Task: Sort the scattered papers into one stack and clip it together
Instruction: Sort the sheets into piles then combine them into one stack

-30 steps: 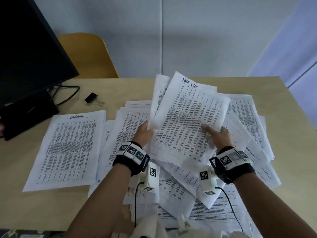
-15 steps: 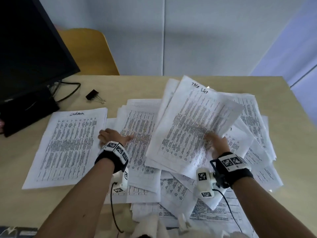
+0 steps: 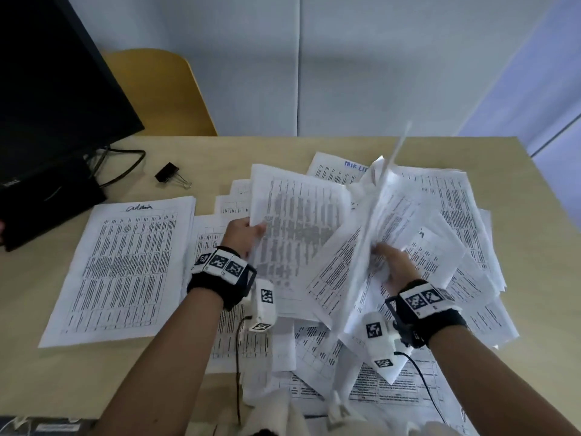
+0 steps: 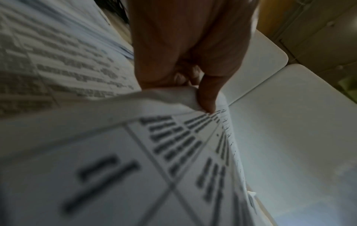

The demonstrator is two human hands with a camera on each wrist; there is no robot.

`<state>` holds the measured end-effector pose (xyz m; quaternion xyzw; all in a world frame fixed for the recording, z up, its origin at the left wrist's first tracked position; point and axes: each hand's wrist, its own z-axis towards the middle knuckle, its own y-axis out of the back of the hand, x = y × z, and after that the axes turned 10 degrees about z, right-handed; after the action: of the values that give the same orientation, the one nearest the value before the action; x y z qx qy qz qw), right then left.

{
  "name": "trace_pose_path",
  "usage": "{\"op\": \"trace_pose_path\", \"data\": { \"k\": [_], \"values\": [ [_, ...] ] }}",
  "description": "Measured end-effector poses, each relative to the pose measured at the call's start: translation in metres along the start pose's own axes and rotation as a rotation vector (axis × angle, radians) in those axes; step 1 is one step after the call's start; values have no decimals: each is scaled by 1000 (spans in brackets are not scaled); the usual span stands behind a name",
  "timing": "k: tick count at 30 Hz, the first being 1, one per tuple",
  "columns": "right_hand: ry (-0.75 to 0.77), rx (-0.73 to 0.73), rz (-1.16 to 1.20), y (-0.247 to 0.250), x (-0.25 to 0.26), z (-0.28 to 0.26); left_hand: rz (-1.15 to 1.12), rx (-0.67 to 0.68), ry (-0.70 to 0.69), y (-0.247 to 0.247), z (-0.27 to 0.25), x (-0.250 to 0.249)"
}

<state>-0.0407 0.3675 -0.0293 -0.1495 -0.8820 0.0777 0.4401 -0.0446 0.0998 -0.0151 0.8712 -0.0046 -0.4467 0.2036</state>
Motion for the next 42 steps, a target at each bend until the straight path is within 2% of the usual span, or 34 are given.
{"op": "trace_pose_path", "data": {
  "k": [1,3,6,8,11,15,18,20,23,25,27,29,30,31,33,35,38,40,42],
  "values": [
    [-2,24,-25,-4,0,-1,-44,41,-4,-5,-2,-2],
    [-5,9,-75,-13,2,-2,-16,29,-80,-12,-6,-7],
    [32,-5,-130,-20,5,-4,186,-35,-332,-12,-7,-25],
    [69,16,-130,-27,7,-4,249,-53,-426,-5,-16,-43],
    [145,66,-27,-40,18,-5,174,-65,-528,10,-28,-68],
    [173,132,70,-57,47,-6,99,-55,-619,34,-51,-95],
    [181,256,140,-72,72,-9,-19,-91,-615,50,-62,-107],
    [250,348,178,-83,85,-12,-92,-112,-577,58,-63,-109],
    [471,321,158,-101,95,-21,-311,36,-529,68,-62,-103],
    [626,307,194,-109,102,-29,-330,62,-555,71,-59,-99],
    [761,353,201,-114,107,-36,-223,-87,-638,71,-67,-103],
    [850,340,153,-118,110,-48,-161,-259,-713,72,-69,-103],
    [877,317,113,-119,109,-52,-167,-288,-729,71,-69,-102],
    [894,302,73,-119,108,-56,-174,-319,-731,71,-67,-98],
    [886,296,40,-117,102,-59,-216,-270,-694,69,-68,-90],
    [822,309,50,-113,93,-58,-239,-191,-642,64,-67,-79],
    [699,322,13,-111,77,-51,-270,-141,-562,56,-67,-68],
    [655,312,-56,-112,69,-48,-294,-108,-559,51,-70,-63],
    [660,297,-95,-115,68,-48,-308,-133,-586,51,-74,-64]
  ]
}}
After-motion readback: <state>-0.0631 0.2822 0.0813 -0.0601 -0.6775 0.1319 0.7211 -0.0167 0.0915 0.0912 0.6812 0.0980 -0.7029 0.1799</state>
